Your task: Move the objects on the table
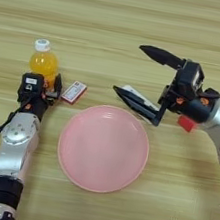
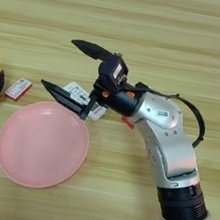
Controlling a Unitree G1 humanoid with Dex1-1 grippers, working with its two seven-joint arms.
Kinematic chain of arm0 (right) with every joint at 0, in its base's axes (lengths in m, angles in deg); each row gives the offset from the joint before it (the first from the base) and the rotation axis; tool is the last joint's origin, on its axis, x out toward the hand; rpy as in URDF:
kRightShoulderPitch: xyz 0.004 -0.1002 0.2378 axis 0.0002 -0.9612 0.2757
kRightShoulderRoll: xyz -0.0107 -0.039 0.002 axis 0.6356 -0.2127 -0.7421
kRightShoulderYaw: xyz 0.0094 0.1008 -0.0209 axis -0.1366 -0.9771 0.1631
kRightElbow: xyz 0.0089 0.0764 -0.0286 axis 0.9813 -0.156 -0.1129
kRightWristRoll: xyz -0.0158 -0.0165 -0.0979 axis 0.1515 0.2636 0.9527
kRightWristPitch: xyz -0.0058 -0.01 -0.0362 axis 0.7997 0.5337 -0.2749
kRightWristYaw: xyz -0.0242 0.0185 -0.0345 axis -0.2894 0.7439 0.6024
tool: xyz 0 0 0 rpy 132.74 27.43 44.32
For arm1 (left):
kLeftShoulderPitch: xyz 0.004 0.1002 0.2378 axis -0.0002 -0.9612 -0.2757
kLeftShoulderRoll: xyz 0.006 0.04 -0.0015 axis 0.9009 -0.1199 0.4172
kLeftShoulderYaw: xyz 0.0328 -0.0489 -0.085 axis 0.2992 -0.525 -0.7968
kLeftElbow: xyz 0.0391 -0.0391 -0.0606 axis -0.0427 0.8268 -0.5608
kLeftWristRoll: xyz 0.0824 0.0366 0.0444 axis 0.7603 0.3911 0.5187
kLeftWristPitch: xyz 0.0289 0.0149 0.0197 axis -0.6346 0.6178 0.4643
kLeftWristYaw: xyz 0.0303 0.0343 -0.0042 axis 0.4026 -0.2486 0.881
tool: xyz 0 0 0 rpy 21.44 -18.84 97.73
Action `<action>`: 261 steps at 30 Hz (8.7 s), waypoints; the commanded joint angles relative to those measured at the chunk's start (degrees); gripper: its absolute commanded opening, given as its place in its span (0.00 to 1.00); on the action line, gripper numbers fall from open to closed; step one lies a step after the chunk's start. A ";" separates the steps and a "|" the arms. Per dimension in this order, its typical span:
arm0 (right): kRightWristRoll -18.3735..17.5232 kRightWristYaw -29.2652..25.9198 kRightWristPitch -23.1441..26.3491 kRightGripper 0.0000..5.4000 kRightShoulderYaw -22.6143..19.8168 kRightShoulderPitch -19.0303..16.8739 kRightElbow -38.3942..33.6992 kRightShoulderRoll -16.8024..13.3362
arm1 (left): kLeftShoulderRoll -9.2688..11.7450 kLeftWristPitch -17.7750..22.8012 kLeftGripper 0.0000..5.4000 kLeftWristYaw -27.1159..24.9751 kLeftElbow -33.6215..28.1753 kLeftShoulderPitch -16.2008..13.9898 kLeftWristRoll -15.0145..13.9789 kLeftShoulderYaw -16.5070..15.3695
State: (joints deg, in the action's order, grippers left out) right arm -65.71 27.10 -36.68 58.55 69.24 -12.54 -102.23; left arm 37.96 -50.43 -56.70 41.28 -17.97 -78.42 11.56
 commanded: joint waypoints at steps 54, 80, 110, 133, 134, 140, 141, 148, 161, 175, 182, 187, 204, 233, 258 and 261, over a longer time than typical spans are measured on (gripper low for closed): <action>-0.84 0.08 -1.04 1.00 -1.02 0.43 -0.64 -0.49 | -1.18 -8.16 0.99 -0.43 -8.59 -2.15 -2.68 -1.11; 0.12 0.54 -1.53 1.00 0.56 -0.47 0.92 0.83 | 2.70 -4.00 0.99 -0.50 -28.00 -1.74 -2.87 -2.55; 10.03 21.35 -9.03 1.00 -5.54 -2.18 5.79 7.63 | 3.85 4.06 0.99 -3.24 -29.50 -1.74 -5.53 -2.39; 8.36 21.09 4.72 1.00 -15.28 -10.38 7.66 -3.31 | 2.70 3.80 0.99 -2.67 -28.52 -1.57 -4.33 -2.07; 7.85 20.56 5.57 1.00 -15.62 -10.69 7.65 -3.89 | 2.71 3.79 0.99 -2.63 -28.47 -1.55 -4.32 -2.10; 7.95 18.75 7.02 1.00 -14.92 -12.35 8.74 -5.29 | 2.93 3.78 0.99 -2.53 -27.74 -1.24 -4.19 -2.28; 8.05 18.63 7.00 1.00 -14.73 -12.53 8.94 -5.24 | 2.97 3.78 0.99 -2.52 -27.55 -1.16 -4.17 -2.33; 8.58 17.98 6.93 1.00 -12.91 -12.96 10.79 -4.41 | 2.85 2.57 0.99 -2.72 -25.06 -1.21 -3.81 -2.09; 9.60 18.59 6.63 1.00 -10.98 -11.60 12.75 -3.68 | 1.78 5.56 0.99 -3.56 -23.68 -2.53 -5.24 -1.04; 11.01 18.44 9.59 1.00 -9.61 -11.26 16.05 -4.09 | -0.02 9.99 0.99 -4.65 -22.48 -3.99 -6.13 0.33; 12.46 18.17 9.82 1.00 -8.58 -10.96 18.27 -4.37 | -0.23 10.77 0.99 -4.29 -21.16 -4.20 -6.25 0.25; 13.69 18.48 9.95 1.00 -8.27 -10.32 19.94 -4.50 | -0.14 11.95 0.99 -3.92 -19.51 -3.62 -6.53 -0.55; 15.58 18.13 8.18 0.85 -7.98 -8.15 26.38 -4.14 | 0.03 11.83 1.00 -3.71 -18.50 -3.37 -5.91 -0.48; 15.01 17.10 7.49 0.44 -8.25 -7.01 25.90 -3.68 | 0.15 11.30 1.00 -3.99 -18.21 -2.89 -5.92 -0.47; 12.76 9.61 12.65 0.44 3.55 -7.56 7.79 -2.76 | -0.15 10.97 1.00 -3.88 -17.58 -2.39 -5.92 -0.24; 13.29 8.21 12.38 0.44 6.79 -7.25 9.13 -2.06 | -0.15 11.04 1.00 -4.03 -17.64 -2.41 -6.05 -0.19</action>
State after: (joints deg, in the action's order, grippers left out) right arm -53.32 36.57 -24.63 63.13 61.33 -4.35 -104.62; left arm 37.92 -39.66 -60.68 23.47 -21.03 -84.44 11.09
